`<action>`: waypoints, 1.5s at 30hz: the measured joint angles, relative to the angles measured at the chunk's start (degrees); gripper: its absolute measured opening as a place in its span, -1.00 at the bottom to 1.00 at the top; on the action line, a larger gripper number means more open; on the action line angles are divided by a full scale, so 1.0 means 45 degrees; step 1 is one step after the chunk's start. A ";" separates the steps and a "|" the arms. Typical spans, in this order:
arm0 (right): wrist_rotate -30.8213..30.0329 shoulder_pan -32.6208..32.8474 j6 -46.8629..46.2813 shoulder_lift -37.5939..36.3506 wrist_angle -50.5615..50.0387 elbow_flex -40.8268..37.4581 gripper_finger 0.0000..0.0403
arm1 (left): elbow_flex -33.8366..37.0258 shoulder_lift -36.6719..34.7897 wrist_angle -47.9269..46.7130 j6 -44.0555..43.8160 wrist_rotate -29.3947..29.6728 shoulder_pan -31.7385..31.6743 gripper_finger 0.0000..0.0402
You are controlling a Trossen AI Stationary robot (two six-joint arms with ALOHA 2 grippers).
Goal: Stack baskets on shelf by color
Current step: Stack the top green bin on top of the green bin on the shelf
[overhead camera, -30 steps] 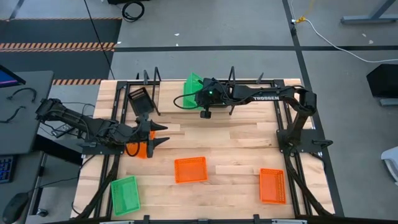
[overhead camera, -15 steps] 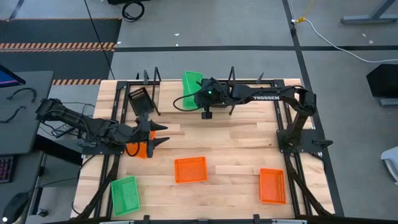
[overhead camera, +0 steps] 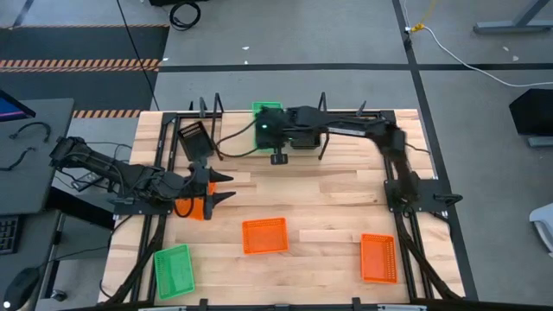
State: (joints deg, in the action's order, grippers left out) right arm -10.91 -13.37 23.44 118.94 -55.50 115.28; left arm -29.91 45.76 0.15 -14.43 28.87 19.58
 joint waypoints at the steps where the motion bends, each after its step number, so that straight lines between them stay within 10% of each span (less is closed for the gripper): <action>1: 0.0002 -0.0050 -0.0094 0.0462 -0.0426 0.0501 -0.96 | 0.0000 0.0000 0.0018 -0.0001 -0.0097 0.0007 0.15; 11: 0.0014 -0.0265 -0.1087 0.2970 -0.2750 0.3929 -0.96 | 0.0000 -0.0004 -0.0011 0.0027 -0.0146 0.0007 0.15; 29: 0.0988 -0.0506 -0.2194 0.2951 -0.2672 0.3672 -0.91 | 0.0000 0.0000 -0.0005 0.0013 -0.0152 0.0007 0.15; 45: 0.0882 -0.0825 -0.2171 0.2951 -0.2094 0.3662 -0.21 | 0.0000 -0.0002 0.0004 0.0018 -0.0167 0.0326 0.15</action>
State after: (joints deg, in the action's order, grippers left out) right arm -6.94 -17.08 13.67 132.22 -64.92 131.76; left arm -29.91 45.75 0.16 -14.35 28.12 21.05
